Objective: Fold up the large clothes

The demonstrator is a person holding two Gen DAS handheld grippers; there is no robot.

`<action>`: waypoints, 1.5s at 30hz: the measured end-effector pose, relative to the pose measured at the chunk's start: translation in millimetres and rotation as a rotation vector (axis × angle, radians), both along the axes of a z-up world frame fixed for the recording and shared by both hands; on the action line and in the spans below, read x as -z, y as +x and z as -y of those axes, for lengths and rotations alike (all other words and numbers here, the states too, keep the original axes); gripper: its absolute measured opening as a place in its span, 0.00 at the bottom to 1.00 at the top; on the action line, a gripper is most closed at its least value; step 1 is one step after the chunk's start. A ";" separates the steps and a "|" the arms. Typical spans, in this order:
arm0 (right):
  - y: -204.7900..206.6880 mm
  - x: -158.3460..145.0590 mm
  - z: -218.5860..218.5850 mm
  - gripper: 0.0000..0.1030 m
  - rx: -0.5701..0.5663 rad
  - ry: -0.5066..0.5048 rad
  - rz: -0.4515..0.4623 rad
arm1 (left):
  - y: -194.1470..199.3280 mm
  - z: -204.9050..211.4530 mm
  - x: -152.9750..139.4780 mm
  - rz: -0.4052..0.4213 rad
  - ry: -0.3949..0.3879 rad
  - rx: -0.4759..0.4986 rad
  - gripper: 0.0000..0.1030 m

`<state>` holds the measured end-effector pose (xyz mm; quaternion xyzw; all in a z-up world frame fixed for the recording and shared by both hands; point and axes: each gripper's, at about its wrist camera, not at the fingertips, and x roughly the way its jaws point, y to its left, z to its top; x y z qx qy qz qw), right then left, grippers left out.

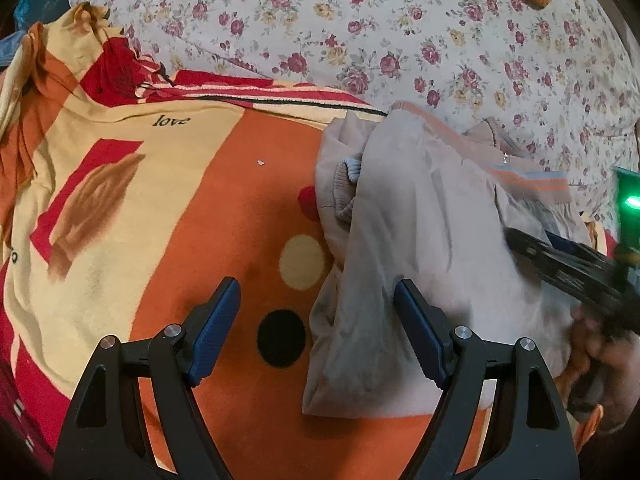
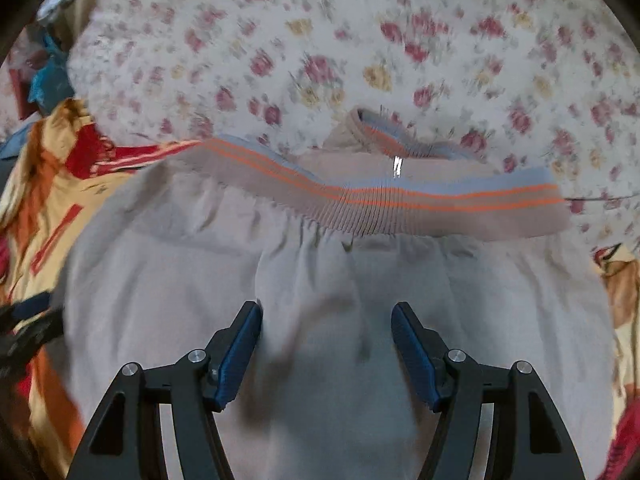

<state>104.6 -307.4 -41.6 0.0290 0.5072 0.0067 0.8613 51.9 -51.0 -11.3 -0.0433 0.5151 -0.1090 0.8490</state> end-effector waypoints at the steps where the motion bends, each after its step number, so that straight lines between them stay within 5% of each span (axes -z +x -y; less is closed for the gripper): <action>1: 7.0 6.1 1.7 0.64 0.010 -0.004 -0.014 | 2.4 0.6 1.3 -0.006 -0.005 0.001 0.77; 8: 37.5 13.2 6.4 0.64 0.033 -0.027 -0.024 | 10.7 0.4 8.2 -0.036 -0.035 -0.019 0.77; 15: 0.7 -11.0 17.3 0.65 0.025 0.083 0.025 | 10.6 -3.6 3.5 -0.025 -0.106 -0.024 0.77; 25: -30.6 -1.3 7.1 0.72 -0.004 0.024 0.019 | 25.9 -14.7 8.5 -0.088 -0.339 -0.072 0.81; 30: -38.3 -9.5 12.7 0.72 -0.026 0.065 0.014 | 38.7 -9.7 23.0 -0.142 -0.379 -0.094 0.83; 37: -46.0 -11.5 19.3 0.72 -0.038 0.098 0.013 | 42.3 -0.1 27.8 -0.095 -0.369 -0.105 0.90; 39: -46.3 -12.6 20.5 0.72 -0.036 0.107 0.013 | 43.6 2.1 29.2 -0.091 -0.422 -0.082 0.90; 42: -44.6 -12.7 23.9 0.72 -0.025 0.129 0.010 | 48.6 6.0 35.9 -0.127 -0.555 -0.038 0.77; 45: -46.2 -13.4 31.5 0.72 -0.011 0.132 0.008 | 49.3 12.6 34.2 -0.111 -0.518 -0.025 0.65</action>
